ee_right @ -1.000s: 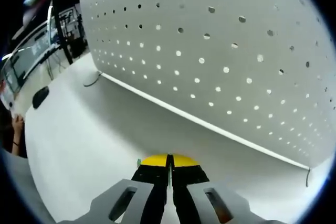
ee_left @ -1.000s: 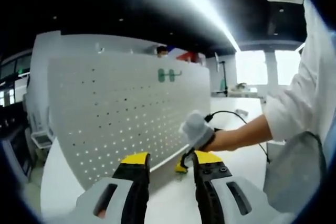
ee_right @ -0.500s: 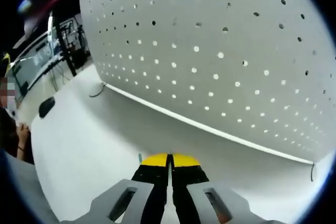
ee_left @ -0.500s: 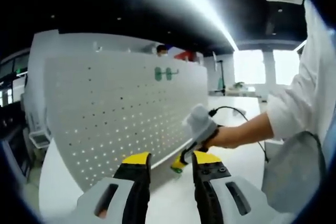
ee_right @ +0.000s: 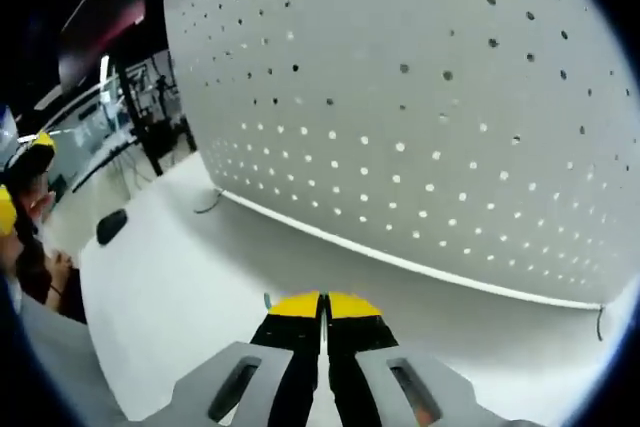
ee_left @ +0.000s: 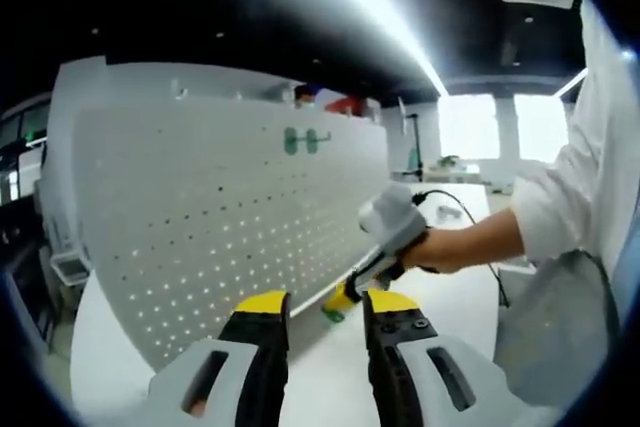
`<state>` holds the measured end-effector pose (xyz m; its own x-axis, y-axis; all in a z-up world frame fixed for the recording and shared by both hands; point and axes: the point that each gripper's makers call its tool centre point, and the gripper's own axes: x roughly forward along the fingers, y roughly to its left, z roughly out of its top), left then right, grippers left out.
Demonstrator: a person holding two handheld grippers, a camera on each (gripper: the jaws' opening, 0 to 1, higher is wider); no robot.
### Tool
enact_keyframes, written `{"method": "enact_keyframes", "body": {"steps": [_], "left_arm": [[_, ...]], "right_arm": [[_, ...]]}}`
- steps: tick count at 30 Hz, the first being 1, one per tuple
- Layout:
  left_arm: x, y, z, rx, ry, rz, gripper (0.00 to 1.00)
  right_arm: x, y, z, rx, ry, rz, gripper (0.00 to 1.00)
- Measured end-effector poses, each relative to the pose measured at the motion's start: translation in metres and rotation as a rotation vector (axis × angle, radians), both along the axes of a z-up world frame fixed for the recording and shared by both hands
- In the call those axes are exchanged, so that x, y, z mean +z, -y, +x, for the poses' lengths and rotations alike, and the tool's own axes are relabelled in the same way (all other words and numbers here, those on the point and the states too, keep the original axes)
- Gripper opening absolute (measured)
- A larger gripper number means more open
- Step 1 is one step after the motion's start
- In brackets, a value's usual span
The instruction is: Insert the hook assembly into the mounting plate slot until the hook locks in place.
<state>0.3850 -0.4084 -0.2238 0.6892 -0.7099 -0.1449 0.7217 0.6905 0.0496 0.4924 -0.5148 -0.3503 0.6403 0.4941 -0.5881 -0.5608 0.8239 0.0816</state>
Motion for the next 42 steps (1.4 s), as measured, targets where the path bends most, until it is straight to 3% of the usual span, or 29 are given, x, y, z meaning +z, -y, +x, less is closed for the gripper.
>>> {"method": "enact_keyframes", "body": {"steps": [15, 28, 36, 42], "left_arm": [[0.016, 0.008, -0.009, -0.036, 0.037, 0.012, 0.27], [0.028, 0.016, -0.012, -0.013, 0.055, 0.028, 0.23], [0.036, 0.021, -0.016, -0.003, 0.073, 0.034, 0.22], [0.044, 0.019, -0.026, -0.048, 0.092, 0.012, 0.22]], "right_arm": [[0.072, -0.023, -0.028, 0.147, 0.1, 0.148, 0.0], [0.131, -0.037, -0.059, 0.161, 0.213, 0.248, 0.0], [0.157, -0.05, -0.08, 0.196, 0.257, 0.274, 0.0], [0.173, -0.056, -0.096, 0.243, 0.273, 0.305, 0.0]]}}
